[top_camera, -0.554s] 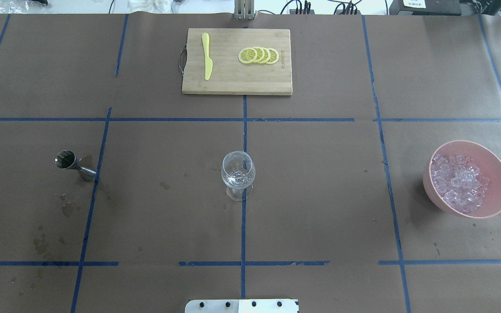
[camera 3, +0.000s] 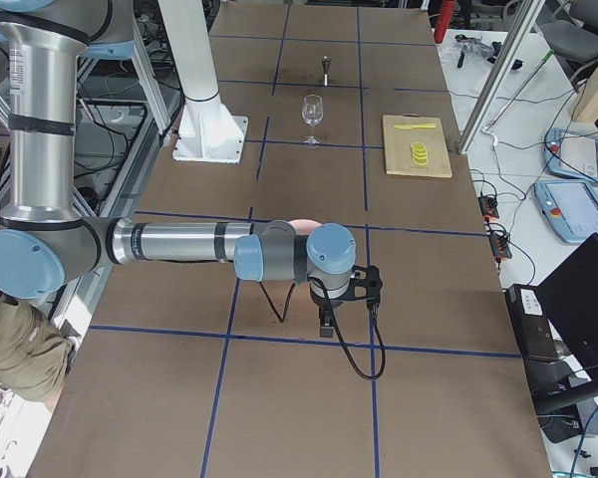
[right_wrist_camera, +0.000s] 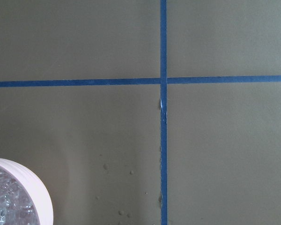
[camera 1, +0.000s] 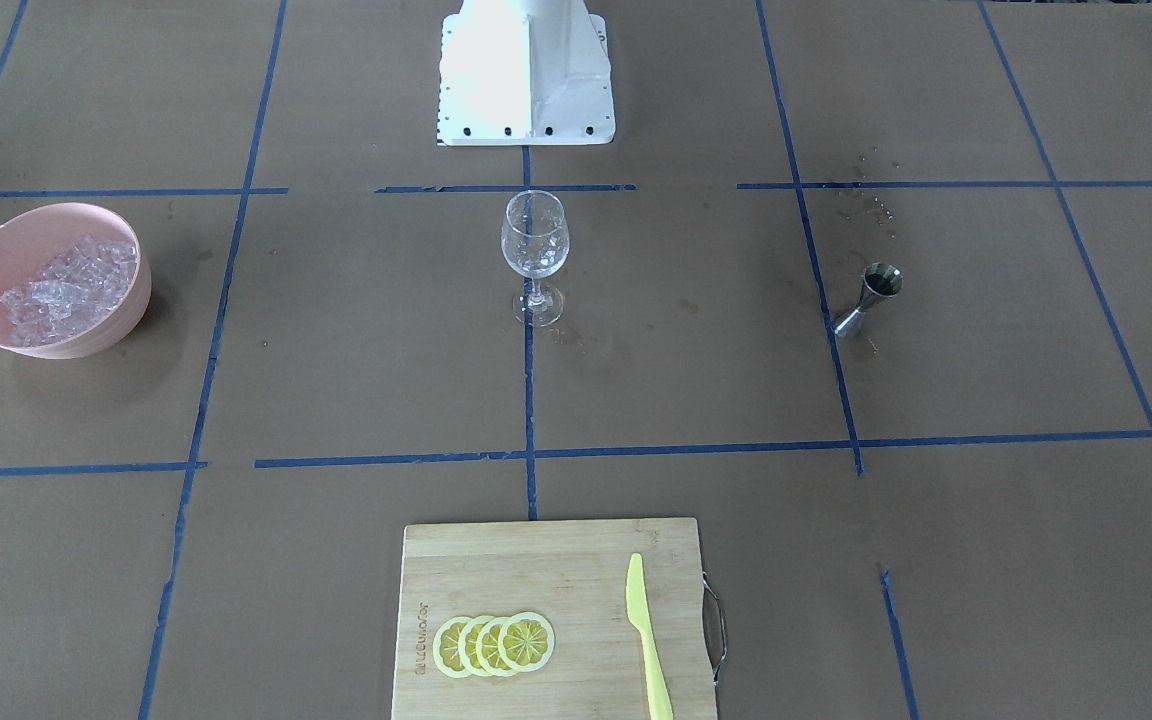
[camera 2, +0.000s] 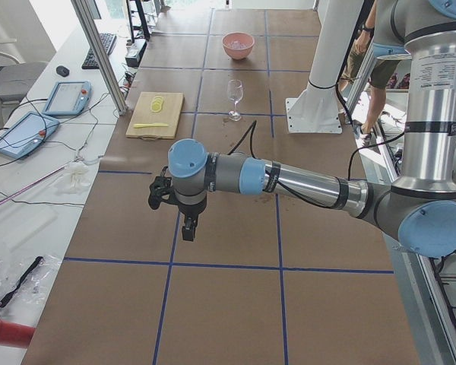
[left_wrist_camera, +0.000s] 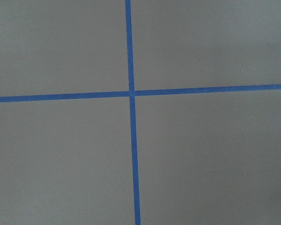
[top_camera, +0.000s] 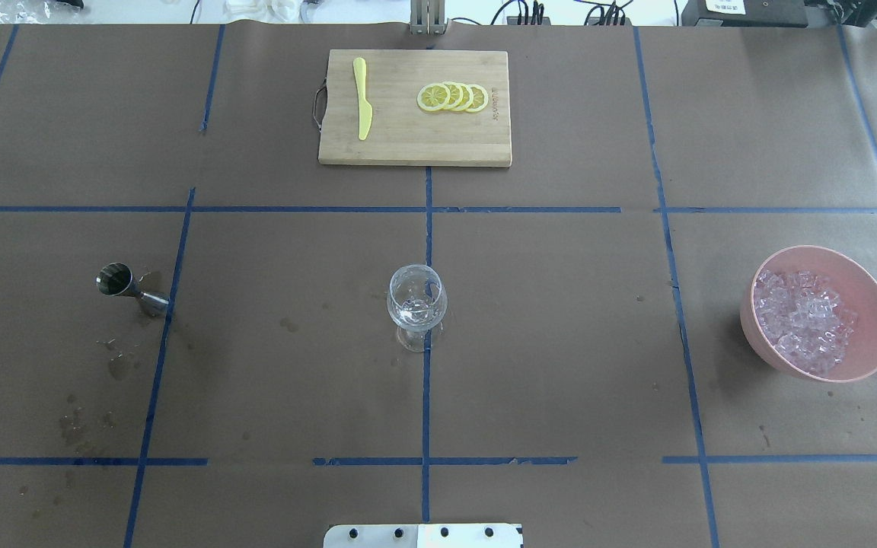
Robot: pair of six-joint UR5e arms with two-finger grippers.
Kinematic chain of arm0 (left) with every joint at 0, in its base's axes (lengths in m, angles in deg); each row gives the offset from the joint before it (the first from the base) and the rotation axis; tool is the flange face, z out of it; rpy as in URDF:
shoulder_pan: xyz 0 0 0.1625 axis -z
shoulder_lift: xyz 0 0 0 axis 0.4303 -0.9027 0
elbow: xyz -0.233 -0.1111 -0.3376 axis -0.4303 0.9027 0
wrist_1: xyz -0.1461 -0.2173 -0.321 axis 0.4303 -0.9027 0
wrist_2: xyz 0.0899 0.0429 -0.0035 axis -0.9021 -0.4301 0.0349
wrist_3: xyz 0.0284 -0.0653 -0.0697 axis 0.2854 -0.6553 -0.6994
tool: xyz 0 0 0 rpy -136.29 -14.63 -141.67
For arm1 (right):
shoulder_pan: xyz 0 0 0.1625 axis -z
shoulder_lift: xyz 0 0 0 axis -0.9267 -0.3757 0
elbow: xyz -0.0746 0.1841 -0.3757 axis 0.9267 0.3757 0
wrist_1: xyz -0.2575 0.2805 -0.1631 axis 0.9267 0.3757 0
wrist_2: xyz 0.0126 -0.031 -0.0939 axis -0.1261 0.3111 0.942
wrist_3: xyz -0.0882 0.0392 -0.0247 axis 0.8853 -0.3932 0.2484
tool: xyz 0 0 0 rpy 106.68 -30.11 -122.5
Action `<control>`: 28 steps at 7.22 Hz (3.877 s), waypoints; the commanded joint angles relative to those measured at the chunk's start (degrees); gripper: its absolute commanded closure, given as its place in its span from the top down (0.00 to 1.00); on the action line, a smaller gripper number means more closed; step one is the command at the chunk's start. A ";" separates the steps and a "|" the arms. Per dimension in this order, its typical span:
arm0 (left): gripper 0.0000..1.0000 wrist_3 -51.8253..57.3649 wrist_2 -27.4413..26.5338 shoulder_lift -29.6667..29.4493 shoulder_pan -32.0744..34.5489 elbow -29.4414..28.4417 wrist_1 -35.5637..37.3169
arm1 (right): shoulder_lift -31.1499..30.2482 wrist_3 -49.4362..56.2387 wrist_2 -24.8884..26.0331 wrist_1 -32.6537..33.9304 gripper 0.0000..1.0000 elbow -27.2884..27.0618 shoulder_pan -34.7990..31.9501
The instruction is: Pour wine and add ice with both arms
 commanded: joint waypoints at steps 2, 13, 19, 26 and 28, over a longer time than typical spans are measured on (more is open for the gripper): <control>1.00 -7.99 -0.21 -2.40 -0.69 13.86 0.04 | 0.09 -0.19 0.17 0.05 1.00 -3.11 0.09; 1.00 -68.65 -42.86 20.97 -50.13 29.37 -41.88 | 1.23 -3.09 -0.88 0.05 1.00 -4.09 0.44; 1.00 -91.37 -83.14 20.38 -80.93 22.02 -36.78 | 1.41 -4.32 -0.71 0.05 1.00 -4.44 0.44; 0.99 -90.49 -99.61 7.29 -82.70 2.41 -42.41 | 1.76 -4.32 -0.71 -0.04 1.00 -4.53 0.44; 0.99 -90.67 -100.75 7.18 -82.70 -0.84 -44.67 | 2.11 -4.32 -0.80 -0.04 1.00 -4.62 0.44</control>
